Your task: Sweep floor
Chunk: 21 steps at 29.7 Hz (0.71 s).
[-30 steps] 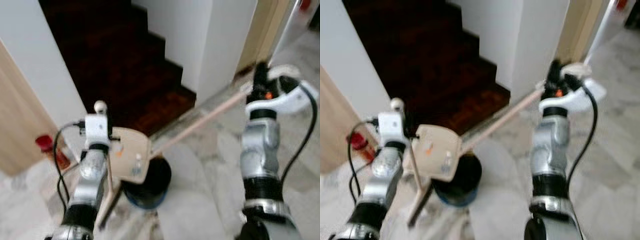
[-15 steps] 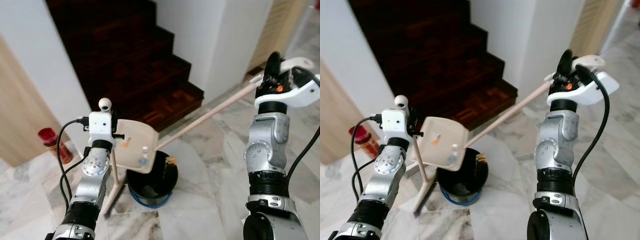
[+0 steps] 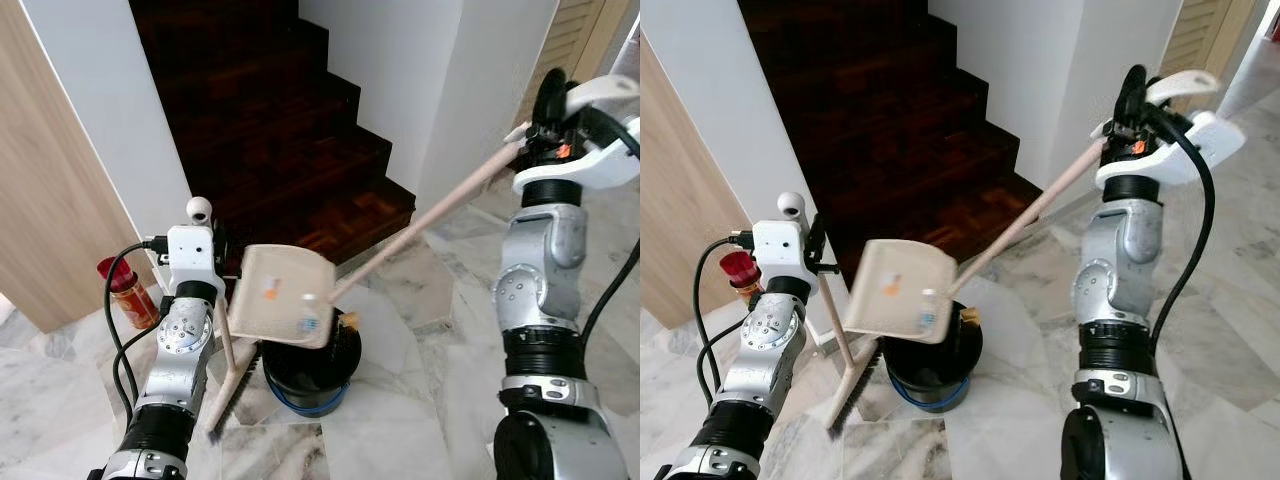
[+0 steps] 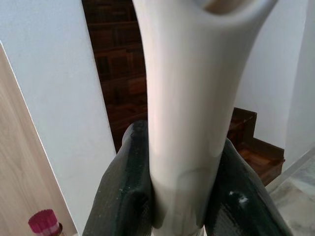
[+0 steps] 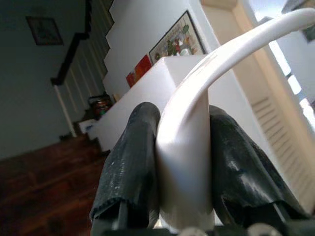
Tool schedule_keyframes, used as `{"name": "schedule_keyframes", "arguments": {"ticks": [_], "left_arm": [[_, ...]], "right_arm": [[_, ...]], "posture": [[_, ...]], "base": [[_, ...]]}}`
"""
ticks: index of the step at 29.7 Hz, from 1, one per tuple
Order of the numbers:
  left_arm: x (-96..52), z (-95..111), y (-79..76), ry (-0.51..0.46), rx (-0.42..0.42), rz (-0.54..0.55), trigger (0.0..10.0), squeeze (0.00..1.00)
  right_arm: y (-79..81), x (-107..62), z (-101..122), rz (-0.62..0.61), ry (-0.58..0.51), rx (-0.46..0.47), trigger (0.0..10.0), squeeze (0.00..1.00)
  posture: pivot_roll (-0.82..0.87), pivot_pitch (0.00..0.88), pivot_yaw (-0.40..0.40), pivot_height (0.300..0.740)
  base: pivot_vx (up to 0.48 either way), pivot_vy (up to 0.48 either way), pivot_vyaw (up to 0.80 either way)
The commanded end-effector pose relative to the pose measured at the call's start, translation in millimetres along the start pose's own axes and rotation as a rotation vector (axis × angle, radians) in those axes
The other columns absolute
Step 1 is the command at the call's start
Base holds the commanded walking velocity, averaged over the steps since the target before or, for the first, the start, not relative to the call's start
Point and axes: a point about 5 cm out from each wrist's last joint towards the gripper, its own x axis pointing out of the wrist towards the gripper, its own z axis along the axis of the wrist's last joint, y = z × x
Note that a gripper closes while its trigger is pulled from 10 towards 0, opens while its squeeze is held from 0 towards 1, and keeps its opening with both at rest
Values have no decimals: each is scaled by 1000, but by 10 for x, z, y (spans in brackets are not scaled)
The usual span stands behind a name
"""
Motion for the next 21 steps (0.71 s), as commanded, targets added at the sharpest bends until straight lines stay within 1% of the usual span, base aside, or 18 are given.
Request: {"name": "schedule_keyframes", "arguments": {"ticks": [1, 3, 6, 10, 15, 16, 17, 18, 19, 21], "left_arm": [[27, 81, -36, -48, 10, -26, 10000, 0], [24, 82, -37, -48, 9, -27, 10000, 0], [16, 79, -41, -47, 9, -30, 10000, 0], [13, 78, -46, -47, 9, -33, 10000, 0], [11, 78, -47, -49, 8, -34, 10000, 0], [11, 78, -49, -50, 8, -35, 10000, 0], [11, 78, -49, -50, 8, -35, 10000, 0], [6, 75, -57, -50, 10, -38, 10000, 0], [6, 75, -57, -50, 10, -38, 10000, 0], [0, 76, -73, -54, 17, -48, 10000, 0]], "right_arm": [[87, 96, 167, 22, -95, -33, 10000, 0], [95, 94, 176, 25, -101, -49, 10000, 0], [125, 79, 189, 35, -116, -98, 10000, 0], [152, 55, 210, 32, -151, -186, 10000, 0], [227, 36, 226, 67, -176, -214, 10000, 0], [270, 23, 222, 89, -181, -226, 10000, 0], [270, 23, 222, 89, -181, -226, 10000, 0], [315, 2, 211, 111, -184, -232, 10000, 0], [315, 2, 211, 111, -184, -232, 10000, 0], [375, -35, 193, 142, -188, -240, 10000, 0]], "posture": [[-2, 0, 38, 740], [-4, 0, 38, 740], [-4, 0, 38, 740], [-3, 0, 38, 740], [-3, 0, 38, 740], [-3, 0, 38, 740], [-3, 0, 38, 740], [-7, 0, 38, 740], [-7, 0, 38, 740], [-7, 0, 38, 740]], "base": [[0, 0, 0], [0, 0, 0], [0, 0, 0], [0, 0, 0], [0, 0, 0], [0, 0, 0], [0, 0, 0], [0, 0, 0], [0, 0, 0], [0, 0, 0]]}}
